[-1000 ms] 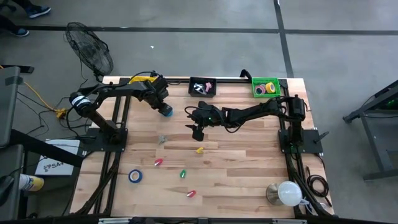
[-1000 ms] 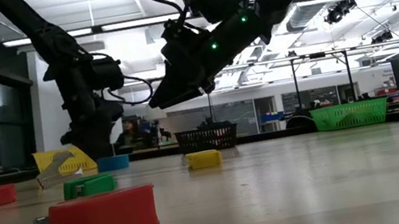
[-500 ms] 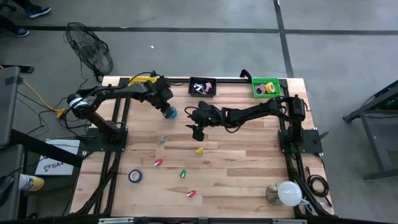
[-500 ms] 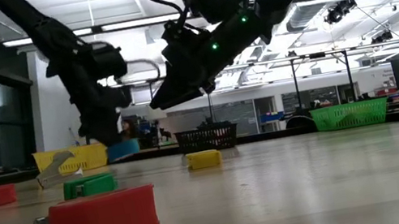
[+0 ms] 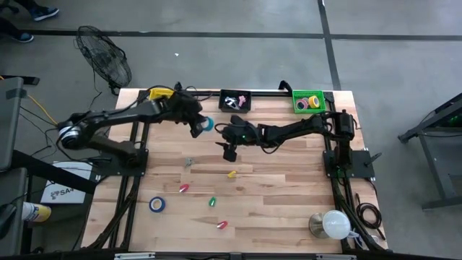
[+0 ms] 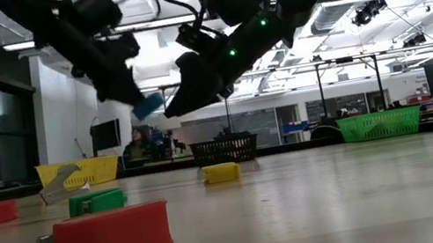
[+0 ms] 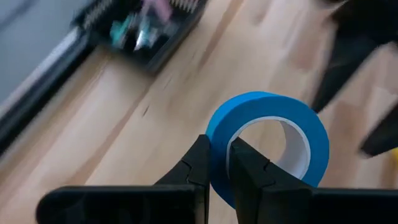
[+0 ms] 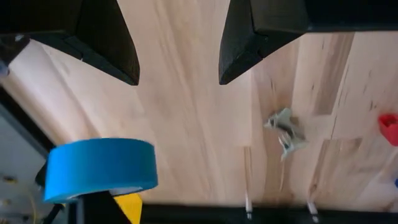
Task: Pick and place Stapler, Stapler remover, tape
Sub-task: Put the blue tape into the green bin
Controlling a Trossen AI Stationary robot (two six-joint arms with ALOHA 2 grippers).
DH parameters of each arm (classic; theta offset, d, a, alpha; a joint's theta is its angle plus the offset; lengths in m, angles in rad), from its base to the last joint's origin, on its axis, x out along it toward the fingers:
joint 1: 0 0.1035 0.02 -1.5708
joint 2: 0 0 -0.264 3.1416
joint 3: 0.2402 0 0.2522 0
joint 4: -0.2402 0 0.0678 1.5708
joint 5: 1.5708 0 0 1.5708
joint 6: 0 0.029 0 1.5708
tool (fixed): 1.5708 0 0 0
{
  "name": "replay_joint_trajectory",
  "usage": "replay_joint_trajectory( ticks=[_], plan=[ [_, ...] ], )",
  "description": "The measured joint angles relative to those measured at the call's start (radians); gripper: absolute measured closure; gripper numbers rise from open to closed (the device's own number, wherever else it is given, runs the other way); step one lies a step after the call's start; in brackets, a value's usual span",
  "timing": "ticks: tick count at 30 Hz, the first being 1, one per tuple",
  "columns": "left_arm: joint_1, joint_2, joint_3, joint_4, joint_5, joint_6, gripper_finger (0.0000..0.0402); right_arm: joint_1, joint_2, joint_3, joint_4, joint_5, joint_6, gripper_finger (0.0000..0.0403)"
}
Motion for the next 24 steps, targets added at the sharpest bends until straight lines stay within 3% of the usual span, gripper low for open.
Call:
replay_joint_trajectory(
  ticks=[14, 24],
  plan=[
    [-0.175, -0.093, 0.000, 0.038, -0.157, 0.052, 0.0374, 0.003, -0.023, -0.001, 0.131, -0.036, -0.071, 0.0192],
    [-0.201, -0.095, 0.001, 0.048, -0.194, 0.058, 0.0374, 0.027, -0.070, -0.002, 0.099, -0.095, -0.088, 0.0192]
  ],
)
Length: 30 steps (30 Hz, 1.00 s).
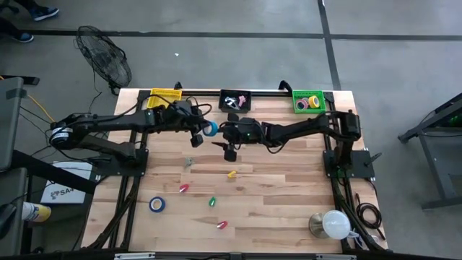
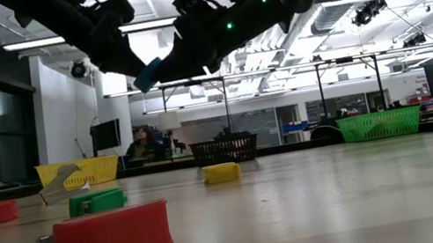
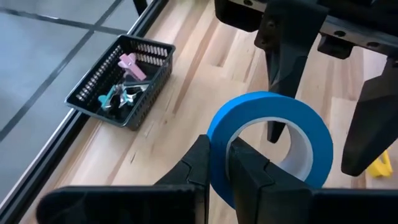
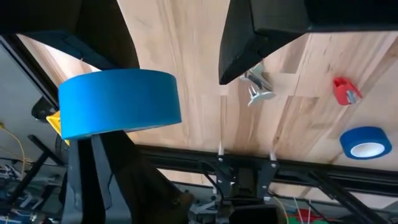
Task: Pick and place Stapler, Stapler remover, tape
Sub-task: Put the blue tape into the green bin
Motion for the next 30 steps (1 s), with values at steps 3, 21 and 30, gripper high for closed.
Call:
replay_joint_trajectory(
  ticks=[3, 21, 30],
  plan=[
    [0.000, 0.000, 0.000, 0.020, 0.028, 0.015, 0.0374, 0.009, -0.001, 0.000, 0.001, 0.000, -0.008, 0.0191],
    [-0.010, -0.001, -0.001, 0.220, 0.177, 0.078, 0.0374, 0.039, -0.116, -0.003, -0.030, -0.052, -0.016, 0.0192],
    [-0.051, -0.001, -0.001, 0.356, 0.163, 0.097, 0.0375, 0.076, -0.187, -0.002, -0.032, 0.060, -0.038, 0.0192]
  ],
)
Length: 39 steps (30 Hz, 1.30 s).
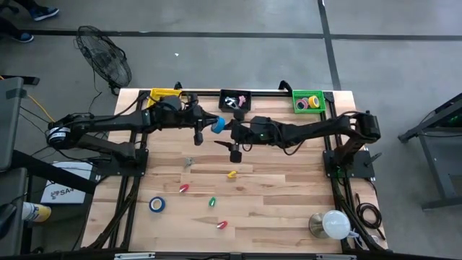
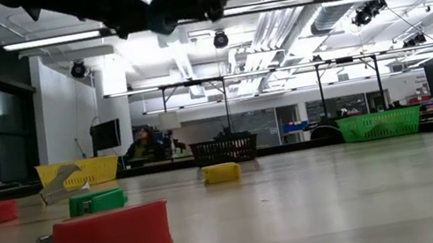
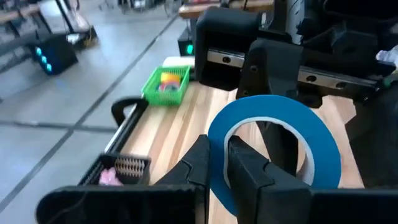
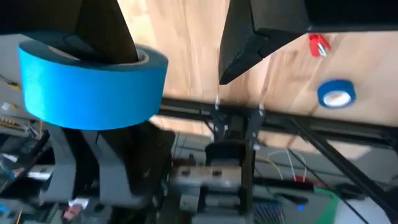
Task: Pick and place Stapler, Stapler remover, tape
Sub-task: Put the blue tape into the green bin
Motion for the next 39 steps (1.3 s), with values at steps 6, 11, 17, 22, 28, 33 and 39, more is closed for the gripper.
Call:
replay_joint_trajectory(
  ticks=[6, 11, 17, 22, 28, 33, 39],
  plan=[
    [-0.004, 0.004, 0.003, 0.020, 0.016, 0.000, 0.0375, 0.030, -0.062, 0.007, -0.142, -0.007, 0.047, 0.0192],
    [-0.008, 0.026, -0.005, 0.113, 0.072, 0.004, 0.0375, 0.072, -0.091, 0.007, -0.169, 0.074, 0.034, 0.0192],
    [-0.031, 0.077, -0.010, 0.184, 0.083, 0.032, 0.0375, 0.126, -0.091, 0.007, -0.223, 0.204, 0.025, 0.0192],
    [-0.034, 0.107, -0.010, 0.209, 0.077, 0.037, 0.0375, 0.173, -0.113, -0.069, -0.182, 0.321, 0.008, 0.0192],
    [-0.032, 0.119, -0.010, 0.224, 0.072, 0.039, 0.0375, 0.196, -0.232, -0.307, 0.146, 0.304, 0.023, 0.0192],
    [-0.041, 0.174, -0.010, 0.337, 0.088, 0.034, 0.0375, 0.194, -0.278, -0.454, 0.357, 0.266, 0.022, 0.0192],
    [-0.045, 0.238, -0.010, 0.474, 0.111, 0.030, 0.0376, 0.192, -0.277, -0.575, 0.541, 0.283, 0.007, 0.0192]
  ],
)
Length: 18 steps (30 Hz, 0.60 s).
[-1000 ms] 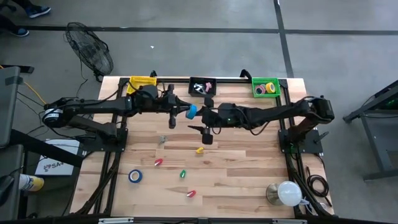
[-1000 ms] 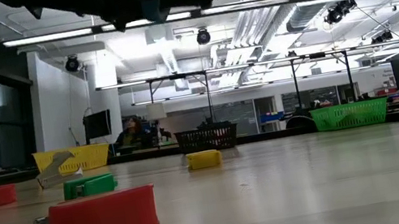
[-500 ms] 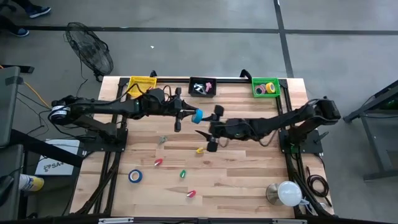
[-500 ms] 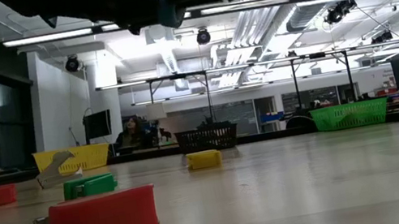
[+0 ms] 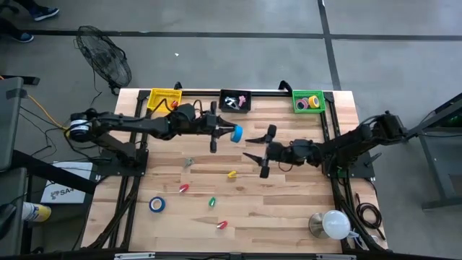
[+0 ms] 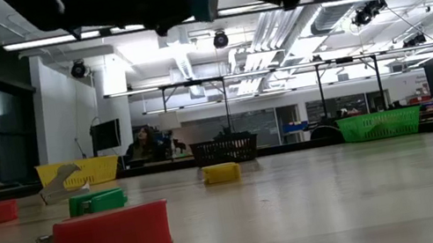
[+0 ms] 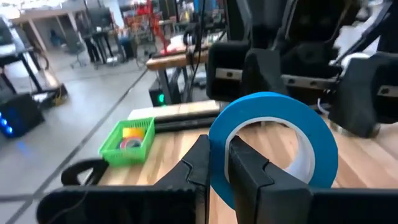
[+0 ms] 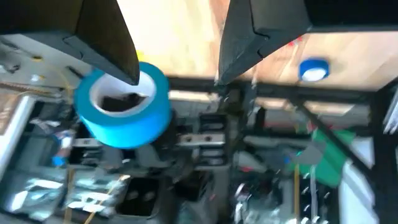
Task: Pick and place Stapler, Stapler remover, tape
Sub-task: Put the blue tape into the green bin
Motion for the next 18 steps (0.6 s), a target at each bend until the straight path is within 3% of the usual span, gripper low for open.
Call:
replay_joint_trajectory(
  ticks=[3, 6, 13, 18],
  plan=[
    [0.000, 0.020, 0.001, 0.050, 0.023, -0.004, 0.0376, -0.002, 0.000, -0.054, 0.120, 0.031, -0.019, 0.0192],
    [0.000, 0.039, 0.001, 0.113, 0.049, -0.016, 0.0376, -0.016, 0.000, -0.084, 0.184, -0.014, -0.030, 0.0192],
    [-0.001, 0.108, 0.001, 0.281, 0.067, -0.038, 0.0376, -0.056, 0.020, -0.066, 0.195, -0.142, -0.086, 0.0192],
    [0.000, 0.157, 0.001, 0.372, 0.049, -0.079, 0.0376, -0.053, 0.044, -0.037, 0.187, -0.106, -0.153, 0.0192]
  ],
)
